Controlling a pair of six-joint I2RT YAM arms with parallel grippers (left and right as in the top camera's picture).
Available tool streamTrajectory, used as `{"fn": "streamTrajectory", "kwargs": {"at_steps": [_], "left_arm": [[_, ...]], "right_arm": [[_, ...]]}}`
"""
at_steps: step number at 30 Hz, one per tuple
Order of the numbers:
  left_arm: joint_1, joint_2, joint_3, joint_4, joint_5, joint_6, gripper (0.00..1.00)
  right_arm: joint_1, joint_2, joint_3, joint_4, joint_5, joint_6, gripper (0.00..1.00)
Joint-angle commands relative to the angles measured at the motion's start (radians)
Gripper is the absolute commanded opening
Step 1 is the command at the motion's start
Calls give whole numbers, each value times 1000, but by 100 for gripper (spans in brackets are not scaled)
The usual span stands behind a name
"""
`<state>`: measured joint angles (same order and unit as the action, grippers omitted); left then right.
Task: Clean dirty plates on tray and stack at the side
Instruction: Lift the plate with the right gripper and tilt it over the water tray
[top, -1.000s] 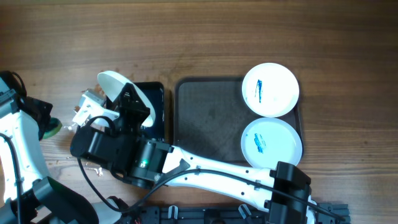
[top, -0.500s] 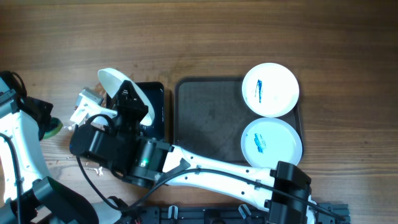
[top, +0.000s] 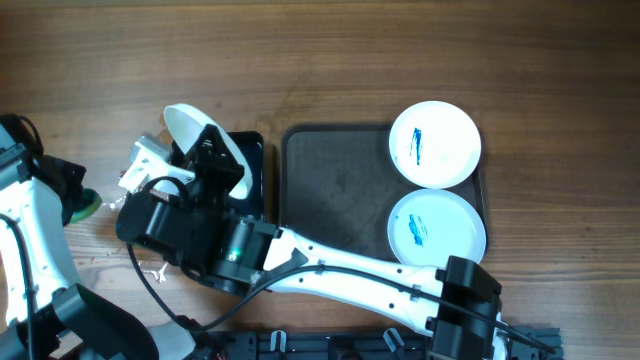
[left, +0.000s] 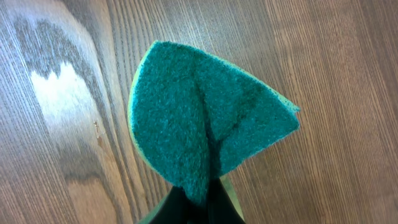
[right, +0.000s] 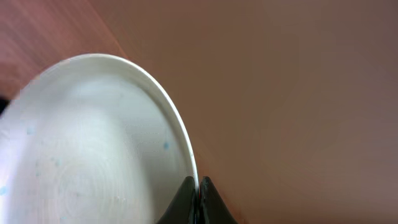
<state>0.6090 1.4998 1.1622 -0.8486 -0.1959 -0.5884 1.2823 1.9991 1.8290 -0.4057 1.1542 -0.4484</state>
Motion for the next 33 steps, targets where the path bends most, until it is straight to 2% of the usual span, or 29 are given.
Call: {"fn": "streamTrajectory", "kwargs": {"at_steps": [1,2,5,8,9,12,14,17,21,24,28,30,33], "left_arm": [[5,2,18,0,5,5,4],[5,2,18,0,5,5,4],[5,2,18,0,5,5,4],[5,2,18,0,5,5,4],[5,2,18,0,5,5,4],[5,2,18,0,5,5,4],[5,2,18,0,5,5,4],[5,2,18,0,5,5,4],[5,2,18,0,5,5,4],[5,2,18,0,5,5,4],[5,2,18,0,5,5,4],[5,2,18,0,5,5,4],[5,2,18,0,5,5,4]], "right_arm": [[-7,7,14,-29,-17,132,5],[-21,7,14,-58,-45,216,5],[-82,7,14,-220,-299,447,5],[-137,6,14,-298,-497,572,4],[-155,6,14,-316,-484,601,5],[-177,6,14,-321,-253,566,5],[-175,6,14,-300,-189,474,5],[-167,6,14,-278,-121,447,5],[-120,6,14,-243,-219,379,5],[-102,7,14,-240,-198,466,5],[-145,6,14,-313,-429,529,5],[-179,6,14,-354,-426,599,5],[-230,6,14,-394,-521,695,4]]}}
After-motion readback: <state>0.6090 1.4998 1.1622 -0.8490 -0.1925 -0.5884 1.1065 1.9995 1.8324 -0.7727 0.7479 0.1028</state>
